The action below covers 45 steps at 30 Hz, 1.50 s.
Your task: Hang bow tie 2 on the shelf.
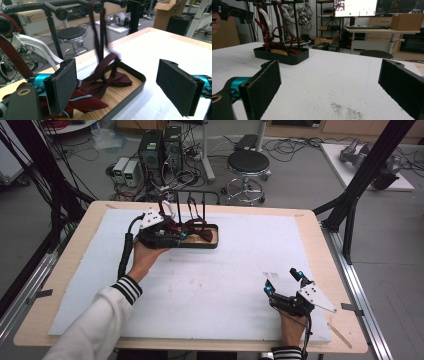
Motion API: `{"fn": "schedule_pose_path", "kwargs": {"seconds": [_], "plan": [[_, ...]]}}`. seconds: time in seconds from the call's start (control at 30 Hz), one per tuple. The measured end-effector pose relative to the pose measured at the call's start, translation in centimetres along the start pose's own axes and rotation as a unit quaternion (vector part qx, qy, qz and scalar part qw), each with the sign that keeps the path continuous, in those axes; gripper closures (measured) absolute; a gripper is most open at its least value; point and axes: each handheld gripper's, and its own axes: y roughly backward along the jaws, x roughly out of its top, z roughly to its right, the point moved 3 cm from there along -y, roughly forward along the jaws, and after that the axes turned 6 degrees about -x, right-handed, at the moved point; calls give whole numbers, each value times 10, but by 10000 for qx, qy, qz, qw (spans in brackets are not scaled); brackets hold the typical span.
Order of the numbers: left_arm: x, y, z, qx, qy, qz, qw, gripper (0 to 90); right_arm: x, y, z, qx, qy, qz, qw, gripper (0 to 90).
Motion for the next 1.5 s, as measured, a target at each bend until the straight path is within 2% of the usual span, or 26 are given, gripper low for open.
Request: {"fn": "schedule_pose_path", "kwargs": {"seconds": [0.17,0.27,0.4,0.5,0.53,0.77,0.83,0.87,0.93,1.03,1.1,1.13,1.17,1.2,1.23,1.37,1.5], "plan": [[-3,14,8,-164,-236,132,9995,174,0,0,0,3,1,0,10000,36],[-4,20,10,-204,-288,179,9992,174,0,0,0,5,-1,-3,10000,36],[-7,37,14,-322,-423,343,9980,172,0,0,0,18,26,7,10000,36],[-10,47,15,-350,-484,435,9973,172,0,0,0,16,28,10,10000,36],[-13,55,15,-335,-521,490,9969,172,0,0,0,12,32,8,10000,36],[-20,77,17,-357,-609,586,9958,168,0,0,0,9,62,32,10000,36],[-25,87,19,-406,-761,633,9943,167,0,0,0,5,52,28,10000,36],[-32,95,20,-360,-916,644,9931,167,0,0,-1,-4,58,26,10000,36],[-37,101,20,-375,-944,637,9928,167,0,0,-1,3,44,13,10000,36],[-52,117,18,-312,-920,754,9924,167,0,1,-1,-2,35,6,10000,36],[-68,131,14,-210,-816,819,9931,167,0,1,-2,6,25,14,10000,36],[-68,131,14,-210,-816,819,9931,167,0,1,-2,6,25,14,10000,36],[-79,139,9,-101,-740,816,9939,167,0,1,-2,4,23,12,10000,36],[-79,139,9,-101,-740,816,9939,167,0,1,-2,5,21,11,10000,36],[-87,146,5,-16,-637,852,9943,167,0,1,-2,-1,27,8,10000,36],[-95,153,1,78,-563,878,9945,167,0,1,-2,-7,31,9,10000,36],[-100,154,3,35,-562,902,9943,167,0,1,-2,-20,55,15,10000,36]]}}
